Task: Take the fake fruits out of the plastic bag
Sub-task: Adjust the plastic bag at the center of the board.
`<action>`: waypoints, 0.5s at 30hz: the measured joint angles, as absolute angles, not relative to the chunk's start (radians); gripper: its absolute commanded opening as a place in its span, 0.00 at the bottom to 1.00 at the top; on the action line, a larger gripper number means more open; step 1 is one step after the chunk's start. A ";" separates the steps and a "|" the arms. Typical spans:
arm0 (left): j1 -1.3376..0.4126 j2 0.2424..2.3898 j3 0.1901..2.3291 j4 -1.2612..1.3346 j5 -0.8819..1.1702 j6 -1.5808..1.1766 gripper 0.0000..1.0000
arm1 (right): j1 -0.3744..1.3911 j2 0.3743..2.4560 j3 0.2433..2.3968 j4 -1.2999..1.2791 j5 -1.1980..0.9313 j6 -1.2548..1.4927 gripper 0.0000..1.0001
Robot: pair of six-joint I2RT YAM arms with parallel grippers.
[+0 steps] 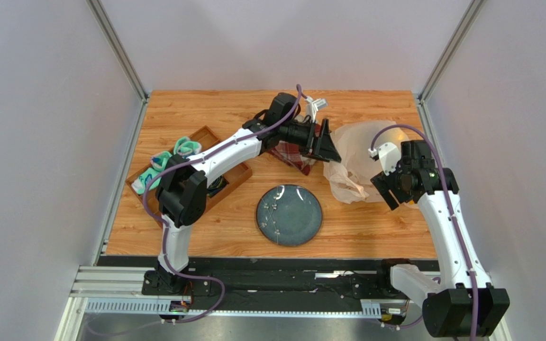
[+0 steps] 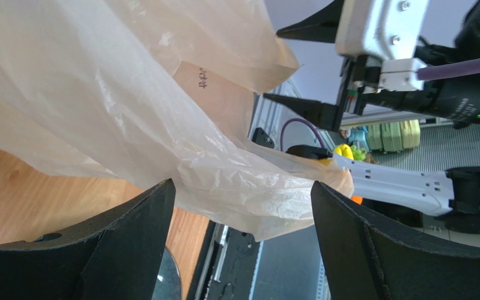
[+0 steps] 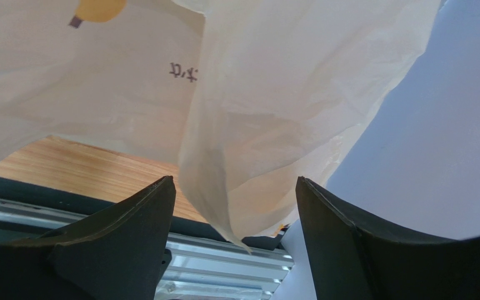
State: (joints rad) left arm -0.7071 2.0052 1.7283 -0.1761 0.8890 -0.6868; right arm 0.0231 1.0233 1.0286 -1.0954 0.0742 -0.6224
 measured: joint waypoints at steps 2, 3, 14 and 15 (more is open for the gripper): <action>-0.713 2.011 1.725 -0.215 0.860 -0.682 0.81 | 0.023 1.039 1.029 -1.077 0.099 -0.631 0.63; -0.714 2.014 1.723 -0.225 0.849 -0.681 0.77 | 0.023 1.044 1.029 -1.072 0.104 -0.635 0.52; -0.698 2.060 1.743 -0.373 0.773 -0.585 0.00 | 0.004 1.260 1.210 -1.060 0.082 -0.629 0.00; -0.689 2.072 1.787 -0.404 0.772 -0.553 0.00 | -0.011 1.298 1.245 -1.056 0.074 -0.617 0.00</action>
